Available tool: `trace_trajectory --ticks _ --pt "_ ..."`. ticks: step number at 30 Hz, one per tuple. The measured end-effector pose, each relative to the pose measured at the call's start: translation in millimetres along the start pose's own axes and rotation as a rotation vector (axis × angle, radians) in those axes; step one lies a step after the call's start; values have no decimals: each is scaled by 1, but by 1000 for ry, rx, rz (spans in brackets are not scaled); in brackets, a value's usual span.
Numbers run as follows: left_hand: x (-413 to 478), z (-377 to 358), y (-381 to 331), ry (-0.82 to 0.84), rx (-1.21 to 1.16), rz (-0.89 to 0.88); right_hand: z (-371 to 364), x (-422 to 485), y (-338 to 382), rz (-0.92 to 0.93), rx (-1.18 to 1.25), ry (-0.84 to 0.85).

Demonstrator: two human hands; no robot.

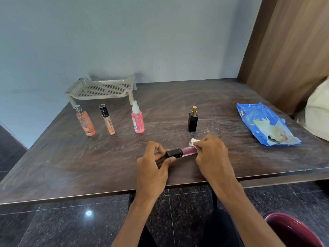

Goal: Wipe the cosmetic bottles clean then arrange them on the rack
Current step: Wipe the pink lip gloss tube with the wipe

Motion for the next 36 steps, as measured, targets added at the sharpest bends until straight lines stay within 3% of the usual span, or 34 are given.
trace_trajectory --ticks 8,17,27,31,36 --pt "-1 0 6 10 -5 12 -14 -31 74 180 171 61" --pt "5 -3 13 71 -92 150 -2 -12 23 85 137 -61" --pt "6 -9 23 36 -223 441 -1 -11 21 74 166 -37" --pt "6 -4 23 23 -168 387 12 -11 7 -38 291 -48" --pt "3 0 6 42 -164 192 7 -10 -6 -80 228 -34"
Point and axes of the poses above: each hand's wrist, its own x-axis towards the middle knuckle, its own z-axis out of the back of the hand, y = z × x, the point moved 10 cm from there along x, towards the middle knuckle, and after that the axes turned 13 degrees about -y, right-handed, at the moved point
